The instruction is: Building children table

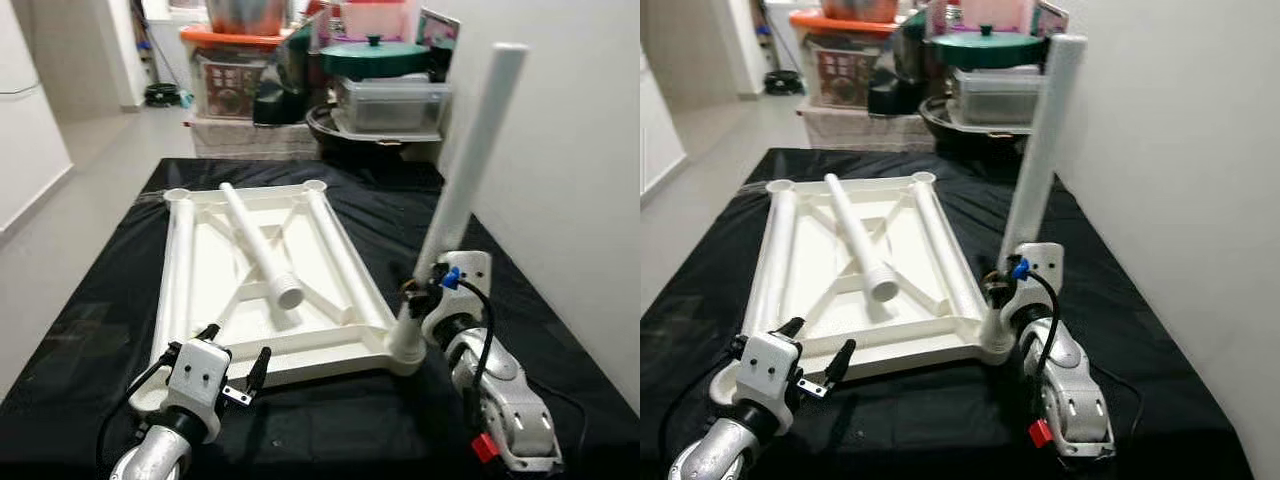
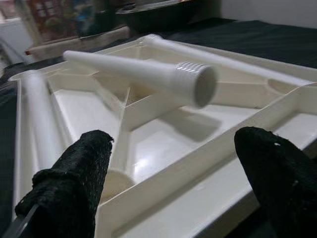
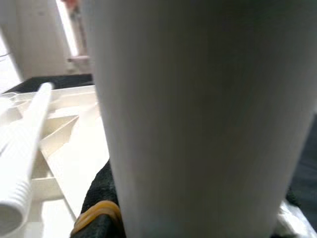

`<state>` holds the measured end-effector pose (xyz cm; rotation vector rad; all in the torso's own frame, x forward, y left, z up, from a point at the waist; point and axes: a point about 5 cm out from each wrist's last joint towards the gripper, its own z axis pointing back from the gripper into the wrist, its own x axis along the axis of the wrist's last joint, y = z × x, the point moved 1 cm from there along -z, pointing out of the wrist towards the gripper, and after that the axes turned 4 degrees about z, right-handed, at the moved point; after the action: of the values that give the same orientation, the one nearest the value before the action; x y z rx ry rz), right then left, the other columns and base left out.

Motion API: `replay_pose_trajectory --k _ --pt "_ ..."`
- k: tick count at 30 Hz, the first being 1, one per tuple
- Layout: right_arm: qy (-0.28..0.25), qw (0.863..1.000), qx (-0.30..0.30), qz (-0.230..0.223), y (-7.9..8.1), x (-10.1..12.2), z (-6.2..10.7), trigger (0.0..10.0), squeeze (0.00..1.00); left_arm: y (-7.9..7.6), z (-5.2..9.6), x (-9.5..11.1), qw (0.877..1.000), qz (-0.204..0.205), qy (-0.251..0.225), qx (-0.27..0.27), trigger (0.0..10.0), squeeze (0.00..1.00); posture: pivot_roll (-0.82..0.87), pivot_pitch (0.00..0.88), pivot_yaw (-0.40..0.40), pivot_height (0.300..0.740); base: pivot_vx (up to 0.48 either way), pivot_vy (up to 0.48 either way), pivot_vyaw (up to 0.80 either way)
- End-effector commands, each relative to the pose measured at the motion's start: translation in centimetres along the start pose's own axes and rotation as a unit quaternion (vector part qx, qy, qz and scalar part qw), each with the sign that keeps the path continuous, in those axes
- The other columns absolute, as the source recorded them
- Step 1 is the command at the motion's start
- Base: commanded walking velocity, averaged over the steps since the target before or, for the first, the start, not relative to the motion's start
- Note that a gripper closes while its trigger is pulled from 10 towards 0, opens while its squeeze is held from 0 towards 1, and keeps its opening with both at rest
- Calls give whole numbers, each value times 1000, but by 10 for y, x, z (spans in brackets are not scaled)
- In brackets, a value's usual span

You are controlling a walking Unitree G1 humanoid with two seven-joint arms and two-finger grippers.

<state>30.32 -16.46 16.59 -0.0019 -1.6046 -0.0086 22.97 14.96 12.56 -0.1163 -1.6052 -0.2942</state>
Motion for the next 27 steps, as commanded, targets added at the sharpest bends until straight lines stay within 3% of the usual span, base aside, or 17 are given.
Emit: replay_pose_trajectory --k 1,2,4,5,8,9,11,13,15,17,18,19,20,24,25,26,27 --pt "27 1000 -6 4 1 -12 7 1333 0 0 -1 -2 1000 -4 4 -6 10000 0 108 0 -70 740 0 0 0" --pt "17 998 57 9 18 -9 11 10000 0 0 -1 -3 1000 -4 5 -8 10000 0 96 0 -64 740 0 0 0" --pt "13 997 70 10 21 -9 12 10000 0 0 -2 -3 1000 -4 5 -8 10000 0 96 0 -64 740 0 0 0" --pt "6 996 92 3 23 -7 13 10000 1000 -1 -2 -3 1000 -4 5 -11 10000 0 93 0 -64 740 0 0 0" --pt "3 993 117 -3 23 -5 11 10000 1000 -4 -3 -4 1000 -2 4 -15 10000 0 93 0 -66 740 0 0 0" --pt "-1 989 147 -11 22 0 8 10000 0 -4 -4 -3 1000 -2 3 -14 10000 0 93 0 -66 740 0 0 0" --pt "-5 986 166 -17 22 4 6 10000 0 -3 -4 -3 1000 -2 2 -14 10000 0 93 0 -66 740 0 0 0" --pt "-17 970 243 -9 20 14 6 10000 0 -2 -4 -4 1000 -2 2 -14 10000 0 93 0 -67 740 0 0 0" --pt "-17 970 243 -9 20 14 6 10000 0 -2 -4 -4 1000 -2 2 -14 10000 0 93 0 -67 740 0 0 0" --pt "-14 961 276 4 19 15 8 10000 0 -2 -4 -4 1000 -2 2 -14 10000 0 93 0 -67 740 0 0 0" --pt "-6 950 311 19 18 13 12 4980 0 -1 -4 -4 1000 -2 2 -14 10000 0 93 0 -67 740 0 0 0" --pt "-6 950 311 19 18 13 12 4980 0 -1 -4 -4 1000 -2 2 -14 10000 0 93 0 -67 740 0 0 0" --pt "19 936 348 53 13 3 18 0 0 -1 -4 -3 1000 -3 0 -14 10000 0 102 0 -75 740 0 0 0" --pt "30 942 325 74 9 -4 15 0 0 -1 -3 -3 1000 -3 0 -13 10000 0 102 0 -76 740 0 0 0" --pt "42 956 278 84 4 -11 9 0 0 -1 -3 -4 1000 -3 1 -12 10000 0 105 0 -75 740 0 0 0" --pt "61 981 171 70 -7 -18 -1 0 0 -2 -2 -3 1000 -3 1 -12 10000 0 107 0 -73 740 0 0 0" --pt "78 990 100 58 -14 -23 -5 0 0 -2 -2 -3 1000 -3 1 -12 10000 0 107 0 -73 740 0 0 0"
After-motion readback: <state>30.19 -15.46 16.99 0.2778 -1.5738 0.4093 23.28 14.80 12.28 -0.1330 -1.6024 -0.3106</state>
